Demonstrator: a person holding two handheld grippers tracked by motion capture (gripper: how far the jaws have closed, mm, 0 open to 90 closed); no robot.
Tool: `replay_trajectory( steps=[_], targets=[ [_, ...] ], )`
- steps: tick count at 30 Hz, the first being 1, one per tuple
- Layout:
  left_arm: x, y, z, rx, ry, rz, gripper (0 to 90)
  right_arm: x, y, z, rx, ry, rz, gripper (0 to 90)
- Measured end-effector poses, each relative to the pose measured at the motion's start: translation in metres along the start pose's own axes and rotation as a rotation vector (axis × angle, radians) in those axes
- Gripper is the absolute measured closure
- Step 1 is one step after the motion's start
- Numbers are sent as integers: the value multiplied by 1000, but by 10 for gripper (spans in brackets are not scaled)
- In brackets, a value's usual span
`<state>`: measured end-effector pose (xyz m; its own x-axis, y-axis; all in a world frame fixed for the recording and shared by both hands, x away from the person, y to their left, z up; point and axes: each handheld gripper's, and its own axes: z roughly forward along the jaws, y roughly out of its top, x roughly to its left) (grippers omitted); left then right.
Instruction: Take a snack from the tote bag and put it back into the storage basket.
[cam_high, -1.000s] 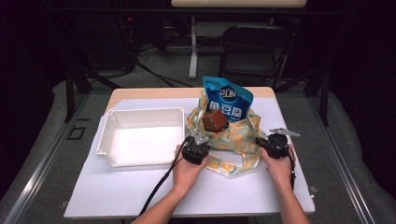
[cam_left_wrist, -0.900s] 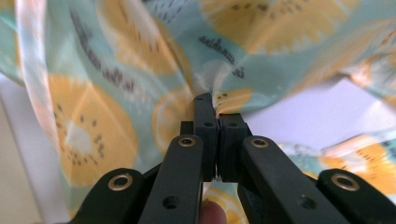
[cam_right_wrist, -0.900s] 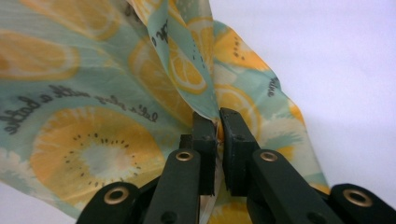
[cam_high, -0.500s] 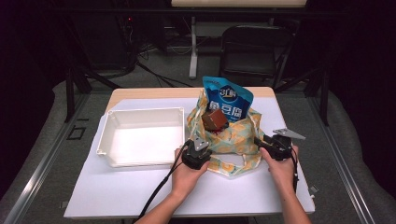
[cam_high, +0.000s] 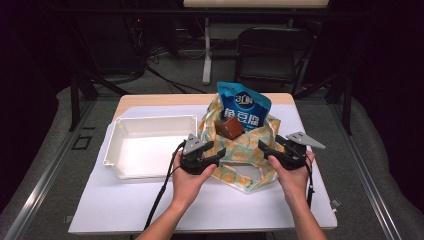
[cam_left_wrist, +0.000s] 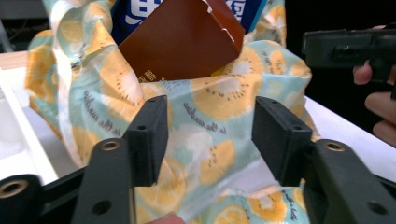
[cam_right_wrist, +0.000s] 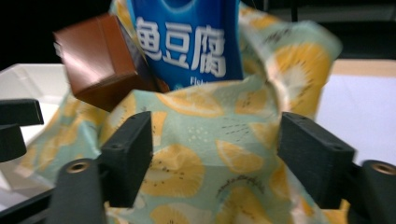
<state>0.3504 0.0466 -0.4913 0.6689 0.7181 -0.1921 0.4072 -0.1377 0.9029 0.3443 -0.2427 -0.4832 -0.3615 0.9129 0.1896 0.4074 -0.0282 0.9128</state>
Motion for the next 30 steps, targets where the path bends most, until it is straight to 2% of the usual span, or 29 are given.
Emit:
replay_trajectory(
  steps=[3,5,6,9,10,12,16,20,23,25,30],
  targets=[
    [-1,1,12,11,58,14,391,4,-6,13,37,-28,1,237],
    [1,-1,20,16,77,-9,360,5,-11,19,57,-46,-3,295],
    [1,-4,25,28,87,-15,356,6,-12,19,66,-53,-11,353],
    [2,-12,36,71,111,-21,366,4,-19,18,95,-73,-31,643],
    [2,-15,39,79,118,-17,385,2,-22,18,110,-68,-38,736],
    [1,-18,42,87,161,6,455,0,-28,18,132,-63,-57,846],
    [0,-19,43,86,214,44,634,-2,-32,19,159,-75,-58,900],
    [2,-22,46,120,209,47,879,-5,-38,21,183,-81,-40,900],
    [2,-27,49,139,209,38,900,-7,-40,23,210,-94,-30,900],
    [1,-32,54,163,206,38,900,-10,-42,26,244,-97,-24,900],
    [-1,-40,59,187,202,45,900,-18,-56,42,345,-106,3,900]
  ],
)
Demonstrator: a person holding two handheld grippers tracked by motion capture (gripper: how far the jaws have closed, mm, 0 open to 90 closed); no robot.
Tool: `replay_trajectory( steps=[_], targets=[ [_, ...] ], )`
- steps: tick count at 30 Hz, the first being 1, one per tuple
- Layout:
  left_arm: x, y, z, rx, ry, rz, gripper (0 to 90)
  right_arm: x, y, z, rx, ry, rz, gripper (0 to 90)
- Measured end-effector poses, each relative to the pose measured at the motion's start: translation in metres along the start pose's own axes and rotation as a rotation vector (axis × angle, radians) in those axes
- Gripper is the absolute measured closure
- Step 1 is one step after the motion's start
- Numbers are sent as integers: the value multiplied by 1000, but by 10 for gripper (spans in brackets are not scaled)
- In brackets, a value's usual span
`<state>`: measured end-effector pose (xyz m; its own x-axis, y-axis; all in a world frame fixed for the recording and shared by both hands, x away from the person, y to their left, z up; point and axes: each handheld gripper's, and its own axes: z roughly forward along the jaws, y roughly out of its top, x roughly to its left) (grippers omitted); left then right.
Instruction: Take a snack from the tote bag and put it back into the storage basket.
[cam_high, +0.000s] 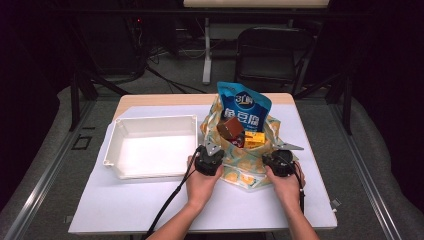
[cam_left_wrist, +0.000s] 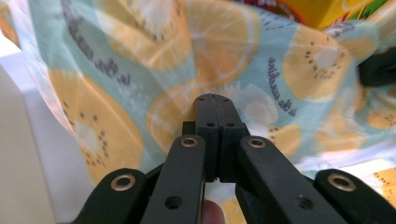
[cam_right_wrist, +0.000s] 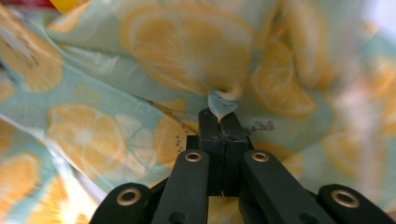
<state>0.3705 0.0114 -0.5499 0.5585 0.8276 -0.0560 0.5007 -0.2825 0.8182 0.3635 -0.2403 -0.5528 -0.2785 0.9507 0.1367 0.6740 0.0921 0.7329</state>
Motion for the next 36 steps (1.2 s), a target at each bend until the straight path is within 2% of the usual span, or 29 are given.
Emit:
replay_trajectory(
  steps=[1,4,6,7,8,9,11,15,17,19,20,21,23,25,27,29,31,33,34,36],
  targets=[
    [0,-1,1,0,-2,-10,900,-1,-2,4,27,-2,-5,900],
    [0,-3,-1,-14,-16,-32,900,-3,-2,8,30,10,0,900],
    [0,-1,-8,-43,-35,-41,818,-1,-1,8,38,6,-29,900],
    [0,1,-13,-63,-37,-39,785,-1,-2,7,33,12,-35,868],
    [1,4,-19,-85,-40,-38,758,-1,-3,5,25,27,-44,797],
    [2,6,-23,-100,-38,-40,716,-1,-4,0,-4,33,-48,702],
    [8,11,-35,-131,-32,-49,651,-2,-2,-14,-57,54,-52,625],
    [25,21,-52,-179,-43,-93,562,-3,10,-49,-191,94,-58,553],
    [34,26,-54,-181,-42,-106,525,-5,18,-62,-256,80,-77,542],
    [43,32,-53,-188,-21,-137,491,-8,26,-69,-312,69,-60,518],
    [48,35,-50,-182,-23,-160,466,-11,30,-71,-340,58,-47,491],
    [50,38,-48,-171,-27,-169,429,-13,35,-70,-365,45,-39,462],
    [55,43,-39,-149,-60,-194,374,-16,43,-64,-375,11,-37,427],
    [57,46,-34,-130,-60,-179,353,-19,50,-58,-390,14,-20,426],
    [58,49,-28,-113,-57,-177,391,-22,58,-49,-383,14,0,468],
    [59,50,-24,-94,-60,-171,507,-27,65,-39,-347,36,15,564],
    [59,53,-21,-51,-54,-180,660,-29,68,-30,-321,48,9,698],
    [60,54,-19,-17,-55,-184,796,-30,72,-22,-286,30,0,814],
    [58,53,-17,10,-43,-181,842,-30,73,-19,-278,24,-4,859],
    [56,51,-14,31,-31,-174,886,-32,75,-10,-251,14,-9,890]
  ],
)
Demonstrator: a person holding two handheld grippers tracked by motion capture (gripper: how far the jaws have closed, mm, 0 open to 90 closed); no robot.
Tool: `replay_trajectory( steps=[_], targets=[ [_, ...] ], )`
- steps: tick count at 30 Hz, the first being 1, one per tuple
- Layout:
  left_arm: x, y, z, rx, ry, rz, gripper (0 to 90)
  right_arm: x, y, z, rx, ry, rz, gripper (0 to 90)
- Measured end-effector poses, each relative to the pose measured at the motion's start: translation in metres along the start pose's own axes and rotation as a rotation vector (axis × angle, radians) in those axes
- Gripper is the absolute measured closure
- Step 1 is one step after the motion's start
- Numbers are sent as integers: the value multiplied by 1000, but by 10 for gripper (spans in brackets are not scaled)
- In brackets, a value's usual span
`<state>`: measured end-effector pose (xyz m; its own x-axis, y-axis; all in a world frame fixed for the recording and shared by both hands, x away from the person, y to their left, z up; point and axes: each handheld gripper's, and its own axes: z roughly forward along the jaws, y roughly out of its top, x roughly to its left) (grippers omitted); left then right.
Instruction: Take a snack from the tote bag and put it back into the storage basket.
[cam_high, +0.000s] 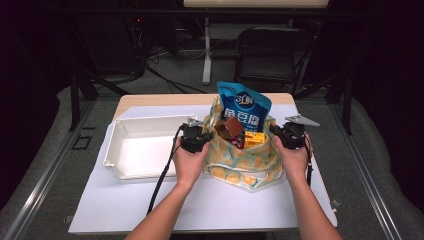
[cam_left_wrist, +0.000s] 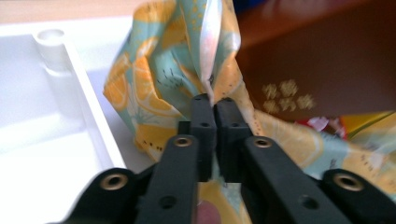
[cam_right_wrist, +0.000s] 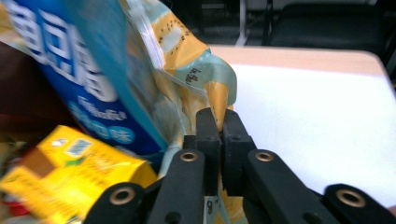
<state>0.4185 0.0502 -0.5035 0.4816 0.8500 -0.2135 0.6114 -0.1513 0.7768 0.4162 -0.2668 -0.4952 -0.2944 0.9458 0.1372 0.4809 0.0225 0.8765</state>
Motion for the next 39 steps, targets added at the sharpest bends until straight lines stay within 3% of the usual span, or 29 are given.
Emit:
replay_trajectory(
  steps=[5,7,12,20,27,33,35,39],
  targets=[
    [-18,-3,2,20,99,110,900,-4,-7,24,74,17,13,899],
    [-24,-8,3,22,110,117,900,-6,-11,29,107,19,11,899],
    [-37,-22,10,-8,163,130,900,-5,-17,34,105,38,9,899],
    [-52,-39,21,-47,258,208,900,-8,-22,35,111,59,14,896],
    [-50,-56,33,-11,287,220,900,-6,-31,42,147,66,2,896],
    [-44,-62,39,20,287,200,900,-8,-43,58,255,44,-9,898],
    [-44,-62,38,13,279,196,900,-9,-45,57,262,45,-1,882],
    [-43,-65,31,4,225,187,842,-10,-45,39,168,11,10,672]
  ],
)
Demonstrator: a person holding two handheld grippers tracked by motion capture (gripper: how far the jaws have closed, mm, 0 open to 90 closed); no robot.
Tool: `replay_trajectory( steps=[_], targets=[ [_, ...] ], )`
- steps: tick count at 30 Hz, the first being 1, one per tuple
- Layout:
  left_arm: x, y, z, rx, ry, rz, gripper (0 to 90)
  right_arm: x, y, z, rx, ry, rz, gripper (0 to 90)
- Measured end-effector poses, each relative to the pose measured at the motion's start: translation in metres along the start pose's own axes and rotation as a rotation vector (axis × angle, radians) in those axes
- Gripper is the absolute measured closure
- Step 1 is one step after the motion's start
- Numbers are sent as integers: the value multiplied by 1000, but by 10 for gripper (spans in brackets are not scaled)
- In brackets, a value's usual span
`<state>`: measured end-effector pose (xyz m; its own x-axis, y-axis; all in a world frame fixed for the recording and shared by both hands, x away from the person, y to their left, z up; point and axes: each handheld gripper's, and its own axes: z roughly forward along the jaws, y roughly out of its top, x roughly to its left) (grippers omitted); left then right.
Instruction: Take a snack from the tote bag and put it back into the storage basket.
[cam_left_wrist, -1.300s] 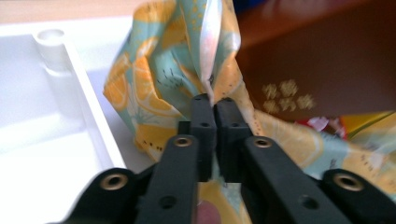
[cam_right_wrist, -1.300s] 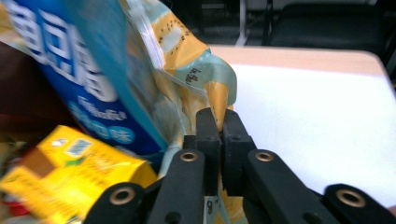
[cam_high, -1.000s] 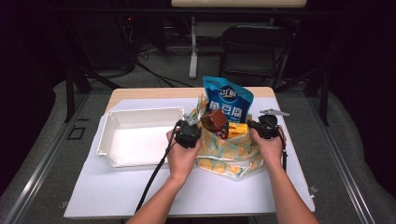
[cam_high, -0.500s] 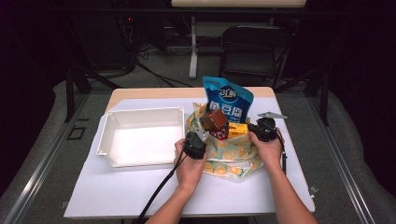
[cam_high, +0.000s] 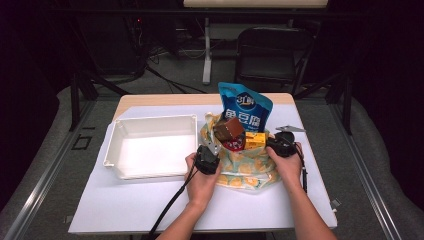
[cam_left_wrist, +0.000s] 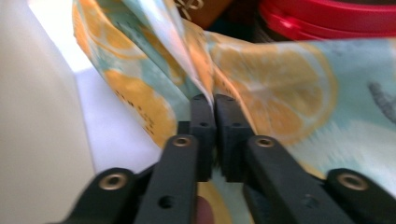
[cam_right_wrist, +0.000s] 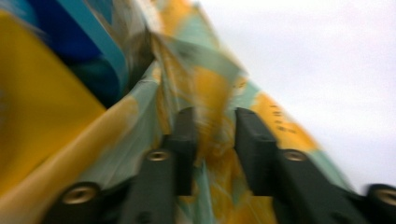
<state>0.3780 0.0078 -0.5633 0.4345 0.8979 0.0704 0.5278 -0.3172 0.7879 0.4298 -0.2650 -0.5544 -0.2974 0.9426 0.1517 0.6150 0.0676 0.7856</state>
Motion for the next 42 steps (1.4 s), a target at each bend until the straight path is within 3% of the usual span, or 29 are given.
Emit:
replay_trajectory(
  steps=[3,6,9,13,17,24,30,37,42],
  targets=[
    [0,-3,-9,-18,-44,-14,826,-4,-3,-24,-84,-9,32,555],
    [2,-4,-21,-43,-70,-28,811,-3,-1,-52,-164,-10,46,501],
    [5,-3,-31,-68,-96,-44,777,6,3,-80,-214,-3,3,451],
    [9,0,-47,-104,-129,-62,733,21,7,-103,-264,2,-37,388],
    [20,5,-59,-137,-164,-96,682,37,12,-117,-297,61,-63,347],
    [42,6,-66,-145,-209,-143,652,72,19,-104,-290,164,-119,277],
    [51,4,-61,-123,-247,-146,781,96,28,-82,-273,211,-158,224],
    [49,4,-61,-136,-264,-162,755,114,36,-52,-227,227,-178,190],
    [49,6,-59,-124,-281,-166,655,120,37,-31,-215,167,-185,219]
  ],
)
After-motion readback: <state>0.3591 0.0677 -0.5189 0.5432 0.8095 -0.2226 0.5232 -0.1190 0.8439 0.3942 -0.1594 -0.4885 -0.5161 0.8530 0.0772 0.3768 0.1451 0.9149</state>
